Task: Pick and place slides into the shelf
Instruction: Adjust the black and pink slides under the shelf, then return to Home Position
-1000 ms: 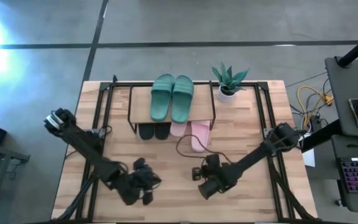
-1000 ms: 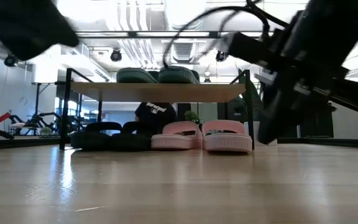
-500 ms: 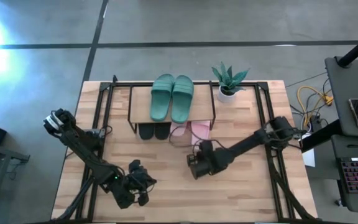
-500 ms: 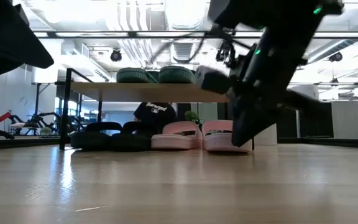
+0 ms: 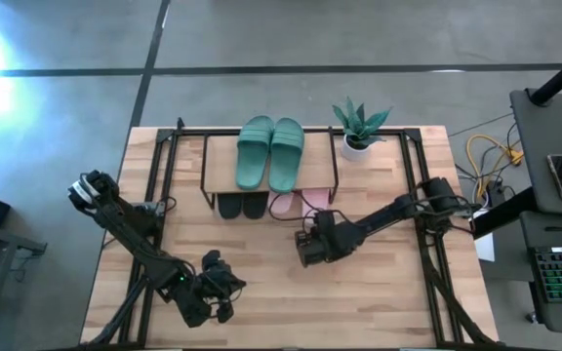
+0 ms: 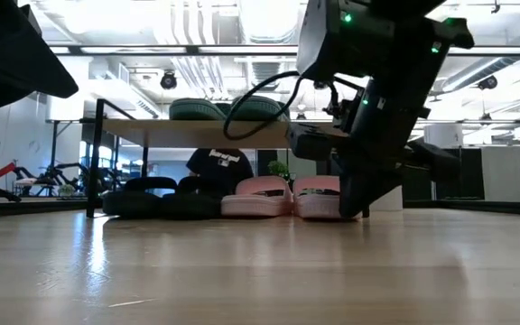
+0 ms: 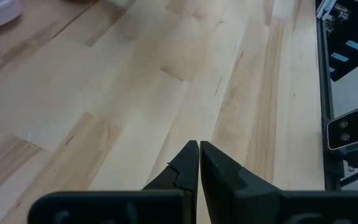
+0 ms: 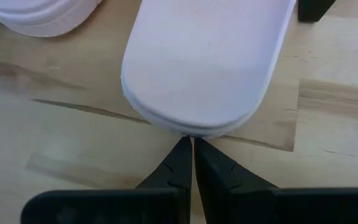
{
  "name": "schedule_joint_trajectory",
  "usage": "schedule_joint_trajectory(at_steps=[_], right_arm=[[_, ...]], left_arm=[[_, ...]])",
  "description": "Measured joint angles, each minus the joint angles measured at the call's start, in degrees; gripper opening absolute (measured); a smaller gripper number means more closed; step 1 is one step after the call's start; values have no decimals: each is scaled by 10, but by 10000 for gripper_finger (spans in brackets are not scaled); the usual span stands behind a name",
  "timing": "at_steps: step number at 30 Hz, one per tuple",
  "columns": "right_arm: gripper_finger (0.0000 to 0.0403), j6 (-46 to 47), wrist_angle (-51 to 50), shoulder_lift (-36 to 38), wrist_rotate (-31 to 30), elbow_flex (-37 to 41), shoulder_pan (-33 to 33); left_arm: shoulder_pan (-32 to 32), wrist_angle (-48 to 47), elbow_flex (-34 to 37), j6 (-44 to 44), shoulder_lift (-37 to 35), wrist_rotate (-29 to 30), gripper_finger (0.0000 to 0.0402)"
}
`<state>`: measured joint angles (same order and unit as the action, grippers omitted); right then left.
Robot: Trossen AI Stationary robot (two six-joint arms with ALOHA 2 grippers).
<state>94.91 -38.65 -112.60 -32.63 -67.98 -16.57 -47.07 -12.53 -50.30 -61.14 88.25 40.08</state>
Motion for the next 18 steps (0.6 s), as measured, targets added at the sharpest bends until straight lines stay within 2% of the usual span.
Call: schedule_joint_trajectory(at_steps=[4,9,13,16,18], right_arm=[[13,-16,17,0,-5,1,13],[13,-92,90,0,-6,1,32],[13,-99,90,0,1,0,36],[13,-93,87,2,28,0,15],[13,-68,87,15,27,0,-22]], left_arm=[[0,0,0,0,0,7,1],[2,0,0,0,0,15,1],[2,0,0,0,0,15,1],[2,0,-1,0,0,15,1],[3,6,-6,0,0,15,1]])
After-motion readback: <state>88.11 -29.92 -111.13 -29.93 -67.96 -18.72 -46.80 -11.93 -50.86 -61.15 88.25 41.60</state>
